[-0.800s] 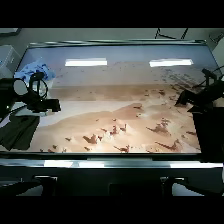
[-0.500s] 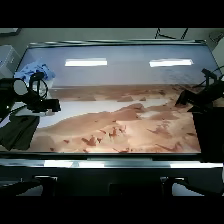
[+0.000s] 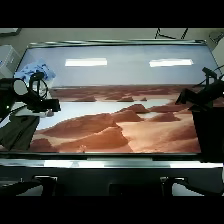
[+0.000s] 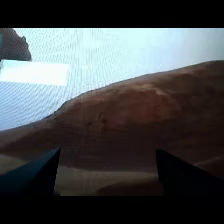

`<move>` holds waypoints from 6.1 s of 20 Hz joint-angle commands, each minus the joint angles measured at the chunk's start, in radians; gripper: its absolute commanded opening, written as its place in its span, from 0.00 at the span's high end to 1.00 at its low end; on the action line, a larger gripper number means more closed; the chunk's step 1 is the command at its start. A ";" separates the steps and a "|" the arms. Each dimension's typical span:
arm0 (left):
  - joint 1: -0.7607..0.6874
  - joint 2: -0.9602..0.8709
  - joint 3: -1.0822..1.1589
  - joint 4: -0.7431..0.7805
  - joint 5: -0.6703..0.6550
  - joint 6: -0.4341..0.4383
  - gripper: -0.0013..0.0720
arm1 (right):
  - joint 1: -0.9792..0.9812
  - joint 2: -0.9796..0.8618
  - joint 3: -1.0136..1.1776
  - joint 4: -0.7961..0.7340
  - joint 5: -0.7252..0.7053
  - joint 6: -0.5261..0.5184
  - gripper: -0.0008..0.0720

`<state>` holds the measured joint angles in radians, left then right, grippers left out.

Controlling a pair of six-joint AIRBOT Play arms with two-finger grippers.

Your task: Fold the clothes and pants, and hang the long-sleeved shirts on hangers.

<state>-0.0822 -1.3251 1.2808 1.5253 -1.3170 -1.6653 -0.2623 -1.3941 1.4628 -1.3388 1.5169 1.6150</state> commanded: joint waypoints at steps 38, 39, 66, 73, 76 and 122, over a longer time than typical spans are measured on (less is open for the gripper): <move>0.811 0.350 -0.046 -0.581 0.407 0.181 0.95 | 0.001 -0.008 -0.003 0.162 0.058 0.076 0.07; 0.743 0.426 -0.047 -0.580 0.410 0.181 0.95 | 0.001 -0.008 -0.003 0.165 0.080 0.076 0.07; -0.086 0.064 -0.255 -0.631 0.170 0.254 0.14 | 0.196 -0.026 -0.306 0.125 -0.083 -0.022 0.03; 0.023 -0.014 -0.426 -0.750 0.194 0.367 0.14 | 0.196 -0.084 -0.319 0.142 -0.082 -0.023 0.03; -0.028 -0.083 -0.455 -0.882 0.297 0.451 0.14 | 0.196 -0.084 -0.319 0.161 -0.068 -0.023 0.03; 0.198 0.493 0.364 -0.652 0.219 0.356 0.95 | 0.362 0.407 0.454 -0.199 -0.338 0.120 0.94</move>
<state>0.1139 -0.7479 1.6684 0.8562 -0.8970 -1.3079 0.1001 -0.9096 1.9156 -1.5448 1.1786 1.7412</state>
